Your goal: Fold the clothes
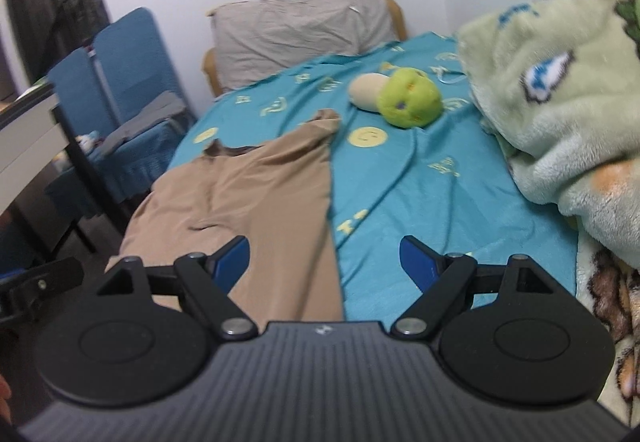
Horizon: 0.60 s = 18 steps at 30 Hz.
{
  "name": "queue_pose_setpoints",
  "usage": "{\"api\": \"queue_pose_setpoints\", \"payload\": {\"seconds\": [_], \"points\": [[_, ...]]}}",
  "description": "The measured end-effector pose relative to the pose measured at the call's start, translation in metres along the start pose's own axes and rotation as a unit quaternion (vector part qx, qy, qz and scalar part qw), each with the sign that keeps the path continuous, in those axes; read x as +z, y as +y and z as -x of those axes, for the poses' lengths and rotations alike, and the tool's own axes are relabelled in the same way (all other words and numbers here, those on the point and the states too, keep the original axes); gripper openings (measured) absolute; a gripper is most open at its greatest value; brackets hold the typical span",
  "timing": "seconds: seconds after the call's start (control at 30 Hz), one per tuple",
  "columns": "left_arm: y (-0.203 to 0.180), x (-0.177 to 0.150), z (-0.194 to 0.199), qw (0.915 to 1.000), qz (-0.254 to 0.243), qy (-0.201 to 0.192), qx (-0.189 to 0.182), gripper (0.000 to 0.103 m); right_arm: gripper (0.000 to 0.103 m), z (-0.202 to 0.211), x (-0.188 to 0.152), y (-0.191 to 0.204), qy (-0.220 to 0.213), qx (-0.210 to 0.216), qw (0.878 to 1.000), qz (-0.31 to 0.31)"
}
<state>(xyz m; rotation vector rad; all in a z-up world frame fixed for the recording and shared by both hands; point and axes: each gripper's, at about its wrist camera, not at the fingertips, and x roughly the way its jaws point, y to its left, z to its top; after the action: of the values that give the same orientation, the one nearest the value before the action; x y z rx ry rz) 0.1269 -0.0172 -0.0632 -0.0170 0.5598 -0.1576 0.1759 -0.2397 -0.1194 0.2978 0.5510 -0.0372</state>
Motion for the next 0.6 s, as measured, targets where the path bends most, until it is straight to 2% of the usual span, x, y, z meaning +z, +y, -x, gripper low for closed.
{"api": "queue_pose_setpoints", "payload": {"seconds": [0.13,0.3,0.37,0.43,0.5,0.6], "points": [[0.009,-0.004,0.017,0.9998,0.017,-0.004,-0.005,0.103,0.084,0.02,-0.007,0.009,-0.009,0.019,0.999,0.026],[0.028,0.001,0.028,0.9993,0.034,0.003,-0.014,0.103,0.084,0.03,0.0,0.018,0.015,0.053,0.997,0.059],[0.037,0.001,0.028,0.9987,0.045,0.013,-0.023,0.103,0.084,0.027,0.013,0.026,0.022,0.055,0.995,0.075],[0.046,0.002,0.025,0.9984,0.051,0.02,-0.012,0.103,0.084,0.018,0.029,0.039,0.031,0.068,0.993,0.094],[0.054,0.002,0.021,0.9981,0.054,0.03,-0.003,0.103,0.083,0.004,0.046,0.061,0.042,0.091,0.986,0.13],[0.067,0.001,0.015,0.9972,0.058,0.047,-0.008,0.103,0.083,-0.028,0.066,0.106,0.064,0.122,0.973,0.184]]}}
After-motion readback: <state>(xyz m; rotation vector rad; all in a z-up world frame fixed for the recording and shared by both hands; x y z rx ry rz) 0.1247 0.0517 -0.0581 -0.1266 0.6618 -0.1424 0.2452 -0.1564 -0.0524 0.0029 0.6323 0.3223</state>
